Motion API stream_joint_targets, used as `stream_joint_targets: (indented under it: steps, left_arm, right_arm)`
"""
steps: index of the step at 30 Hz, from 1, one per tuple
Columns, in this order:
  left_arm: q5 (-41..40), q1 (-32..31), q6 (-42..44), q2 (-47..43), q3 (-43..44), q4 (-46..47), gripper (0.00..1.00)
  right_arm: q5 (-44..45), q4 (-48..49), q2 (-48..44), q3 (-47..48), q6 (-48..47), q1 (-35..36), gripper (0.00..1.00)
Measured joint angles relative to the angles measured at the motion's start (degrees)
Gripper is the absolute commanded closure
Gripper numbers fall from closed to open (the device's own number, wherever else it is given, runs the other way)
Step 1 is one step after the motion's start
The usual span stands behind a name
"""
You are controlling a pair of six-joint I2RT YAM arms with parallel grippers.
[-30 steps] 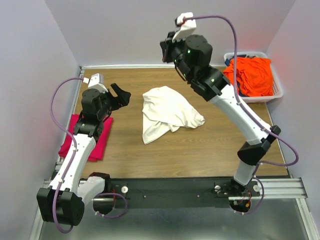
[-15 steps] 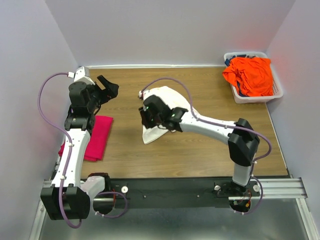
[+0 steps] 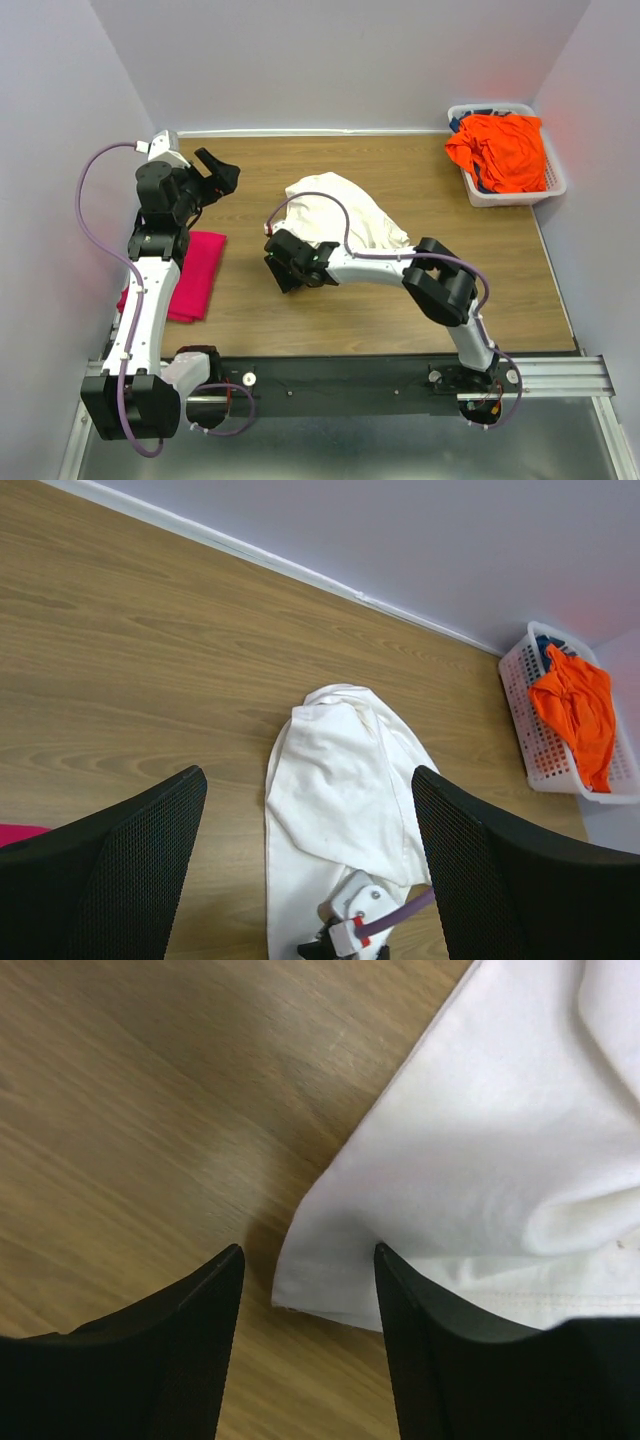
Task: Fold and stack the t-shirts
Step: Flatten the tshirt out
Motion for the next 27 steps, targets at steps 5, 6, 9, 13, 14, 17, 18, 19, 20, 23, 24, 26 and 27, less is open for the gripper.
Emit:
stream_joint_targets:
  steps: [5, 6, 9, 13, 14, 17, 18, 19, 20, 23, 24, 26, 27]
  left_arm:
    - [0.9, 0.0, 0.0, 0.0, 0.0, 0.4, 0.09]
    - [1.0, 0.0, 0.0, 0.1, 0.0, 0.4, 0.09]
    - [1.4, 0.0, 0.0, 0.3, 0.0, 0.5, 0.09]
    - [2.1, 0.0, 0.0, 0.5, 0.0, 0.6, 0.1]
    - [2.4, 0.0, 0.0, 0.5, 0.0, 0.8, 0.1]
    - [3.1, 0.0, 0.0, 0.4, -0.1, 1.3, 0.12]
    - [3.3, 0.0, 0.0, 0.3, -0.2, 1.4, 0.12]
    - [3.6, 0.0, 0.0, 0.2, -0.4, 1.7, 0.13]
    - [4.1, 0.0, 0.0, -0.1, -0.7, 2.1, 0.14]
    - [4.9, 0.0, -0.3, -0.8, -1.7, 2.8, 0.14]
    - [5.3, 0.0, -0.4, -1.0, -2.0, 3.0, 0.14]
    - [5.9, 0.0, -0.7, -1.5, -3.0, 3.6, 0.15]
    - [6.3, 0.0, -0.8, -1.8, -3.5, 3.9, 0.15]
  right_arm:
    - [3.0, -0.1, 2.7, 2.1, -0.1, 1.0, 0.43]
    - [3.3, -0.2, 2.9, 2.4, -0.1, 1.0, 0.5]
    - [5.6, -0.6, 3.7, 3.3, -0.1, 1.4, 0.81]
    - [9.0, -2.1, 3.9, 3.9, -0.1, 1.5, 1.0]
    - [9.8, -2.8, 3.9, 4.2, -0.3, 1.5, 1.0]
    - [11.7, -6.1, 3.9, 5.4, -1.1, 0.7, 1.0]
    - [11.6, -6.4, 3.8, 5.7, -1.3, 0.5, 1.0]
    - [11.4, -7.5, 3.6, 6.8, -1.6, -0.1, 1.0]
    - [11.2, -8.4, 3.2, 8.1, -2.1, -0.9, 1.0]
    - [10.5, -10.6, 1.0, 14.4, -3.9, -4.0, 1.0]
    - [10.5, -10.9, 0.4, 17.0, -4.7, -4.6, 0.99]
    - [10.6, -10.7, -2.1, 23.4, -6.3, -6.6, 1.0]
    - [11.0, -11.1, -3.2, 26.0, -7.3, -7.2, 1.0]
